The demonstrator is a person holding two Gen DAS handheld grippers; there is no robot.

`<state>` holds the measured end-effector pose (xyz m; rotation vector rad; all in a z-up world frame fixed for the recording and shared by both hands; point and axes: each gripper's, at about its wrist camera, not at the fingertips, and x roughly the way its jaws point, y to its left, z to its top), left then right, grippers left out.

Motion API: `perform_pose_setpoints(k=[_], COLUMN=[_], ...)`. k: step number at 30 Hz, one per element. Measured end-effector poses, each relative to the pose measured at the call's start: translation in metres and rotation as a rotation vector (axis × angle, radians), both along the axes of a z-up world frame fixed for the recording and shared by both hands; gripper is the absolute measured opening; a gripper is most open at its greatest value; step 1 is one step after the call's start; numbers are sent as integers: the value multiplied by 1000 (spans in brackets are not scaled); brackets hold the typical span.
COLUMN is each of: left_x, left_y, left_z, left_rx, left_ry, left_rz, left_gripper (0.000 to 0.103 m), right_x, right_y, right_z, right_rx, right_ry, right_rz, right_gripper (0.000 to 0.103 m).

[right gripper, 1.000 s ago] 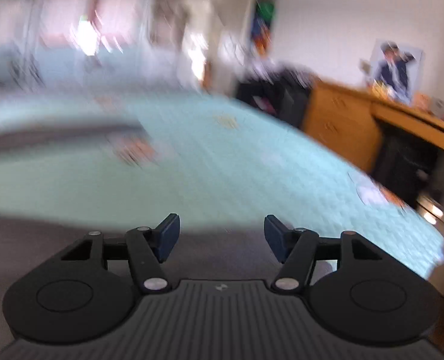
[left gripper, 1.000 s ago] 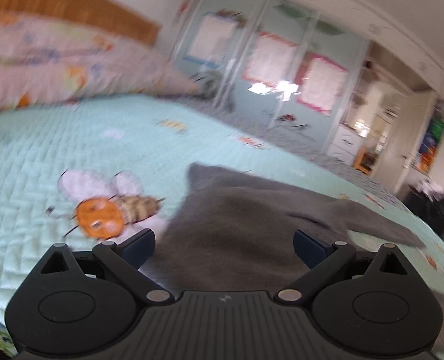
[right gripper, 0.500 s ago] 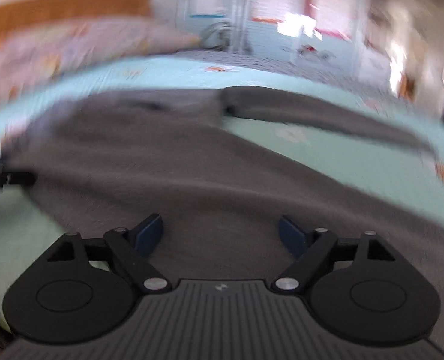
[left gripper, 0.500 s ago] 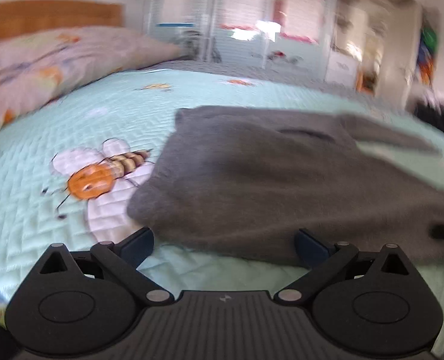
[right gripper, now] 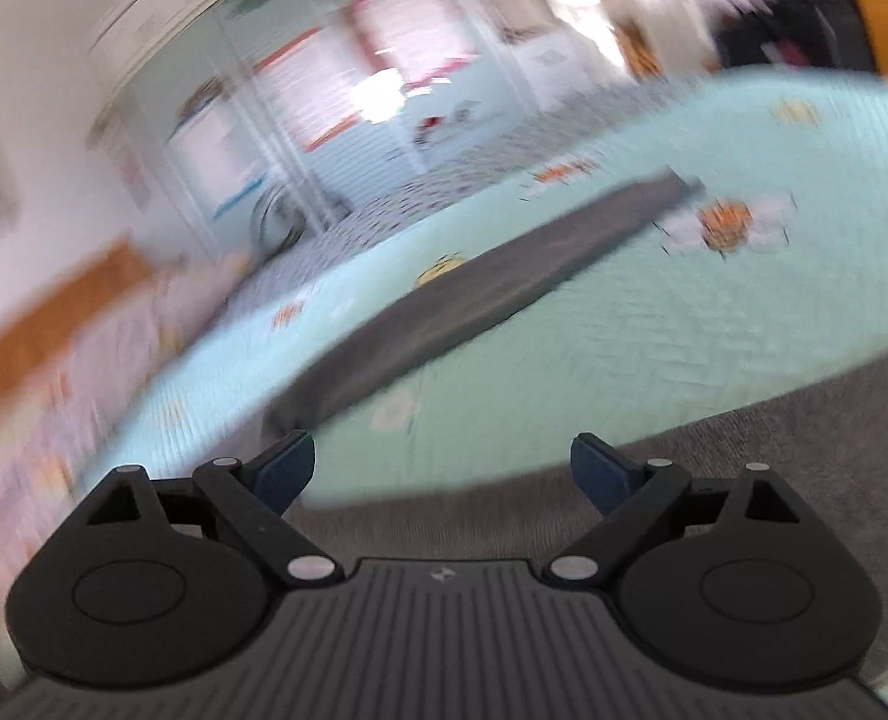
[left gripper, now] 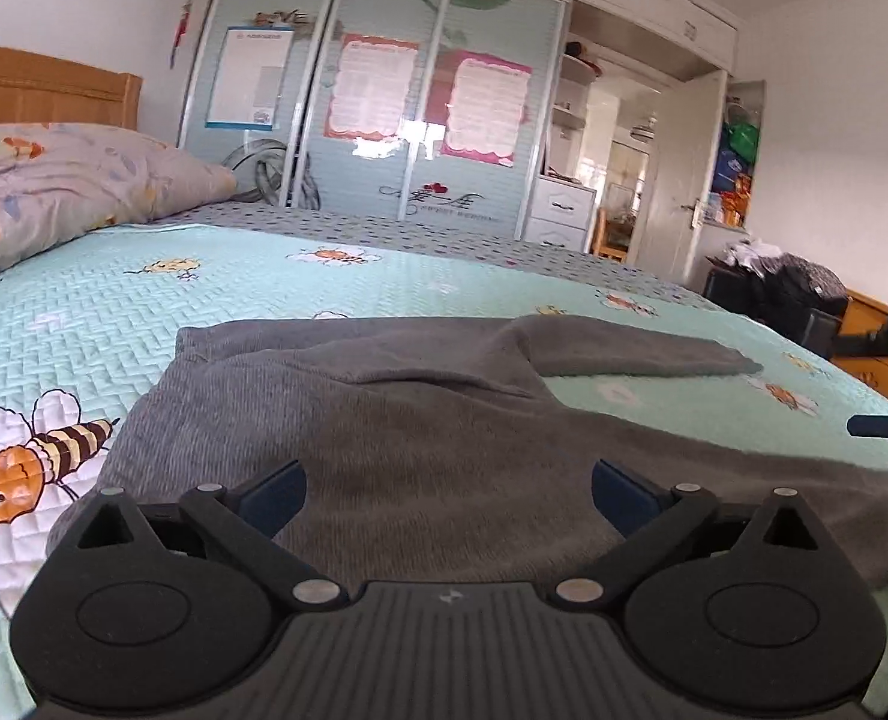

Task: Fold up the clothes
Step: 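Smooth the sweater with the left gripper while the right gripper grasps the sleeve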

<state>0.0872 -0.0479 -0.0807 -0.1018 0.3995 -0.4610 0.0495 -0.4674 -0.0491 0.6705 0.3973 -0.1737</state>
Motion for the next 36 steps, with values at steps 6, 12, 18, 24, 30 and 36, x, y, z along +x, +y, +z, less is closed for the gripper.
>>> perform_pose_setpoints(k=[6,12,18,24,30,36], left_x=[14,28,39,43,45,46], left_y=[-2,3,6,10,12,14], left_z=[-11,-22,-27,-27,-28,-28], left_rx=[-59,-106,-134,-149,-155,-164], left_ry=[4,87,112,126,136,141], left_rz=[48,57,52,42,41,40], left_gripper=[102,102,102,102,102,102], right_x=[57,126,162,206,244,273], right_y=[-49,-64,-106,-88,-23,47], right_z=[-10,-26,-48,-43,-55,-52], right_rx=[302,334,516,515,582,458], right_ry=[-42,1,-37,-44,19,166], right_rz=[-30,-26,-109,15,193,271], right_gripper=[93,93,90,90,78,58])
